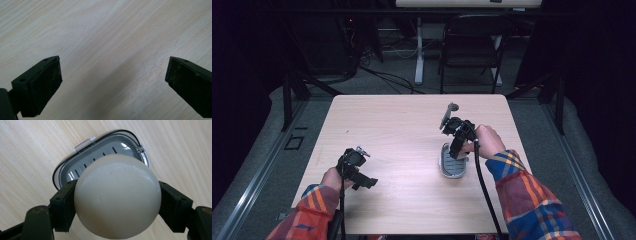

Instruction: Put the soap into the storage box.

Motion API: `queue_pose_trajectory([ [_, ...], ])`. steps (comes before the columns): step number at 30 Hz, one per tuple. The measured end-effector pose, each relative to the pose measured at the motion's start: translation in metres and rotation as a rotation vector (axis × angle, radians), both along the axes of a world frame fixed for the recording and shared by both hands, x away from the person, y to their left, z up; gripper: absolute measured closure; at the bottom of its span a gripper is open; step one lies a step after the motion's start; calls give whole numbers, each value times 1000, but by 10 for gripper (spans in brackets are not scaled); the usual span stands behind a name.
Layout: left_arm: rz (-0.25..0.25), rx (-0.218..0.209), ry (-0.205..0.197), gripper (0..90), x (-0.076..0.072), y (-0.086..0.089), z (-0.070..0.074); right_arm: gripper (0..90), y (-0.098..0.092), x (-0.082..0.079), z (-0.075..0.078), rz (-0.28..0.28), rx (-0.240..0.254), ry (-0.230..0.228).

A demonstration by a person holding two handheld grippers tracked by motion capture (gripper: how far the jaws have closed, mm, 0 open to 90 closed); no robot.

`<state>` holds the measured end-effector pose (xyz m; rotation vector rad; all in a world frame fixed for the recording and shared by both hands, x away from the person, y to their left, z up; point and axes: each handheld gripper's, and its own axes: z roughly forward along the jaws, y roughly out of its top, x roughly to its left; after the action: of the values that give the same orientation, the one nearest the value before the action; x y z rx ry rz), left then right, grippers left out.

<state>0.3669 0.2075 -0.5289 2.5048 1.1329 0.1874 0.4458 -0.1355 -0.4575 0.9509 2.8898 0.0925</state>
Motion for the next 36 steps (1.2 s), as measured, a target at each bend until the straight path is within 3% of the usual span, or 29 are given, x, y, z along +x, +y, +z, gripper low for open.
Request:
queue_pose_trajectory([
  [16, -2, 2, 2, 6, 0, 0, 0, 246, 9, 2, -25, 25, -11, 32],
  [36, -2, 3, 2, 6, 0, 0, 0, 245, 12, 1, -32, 41, -14, 38],
])
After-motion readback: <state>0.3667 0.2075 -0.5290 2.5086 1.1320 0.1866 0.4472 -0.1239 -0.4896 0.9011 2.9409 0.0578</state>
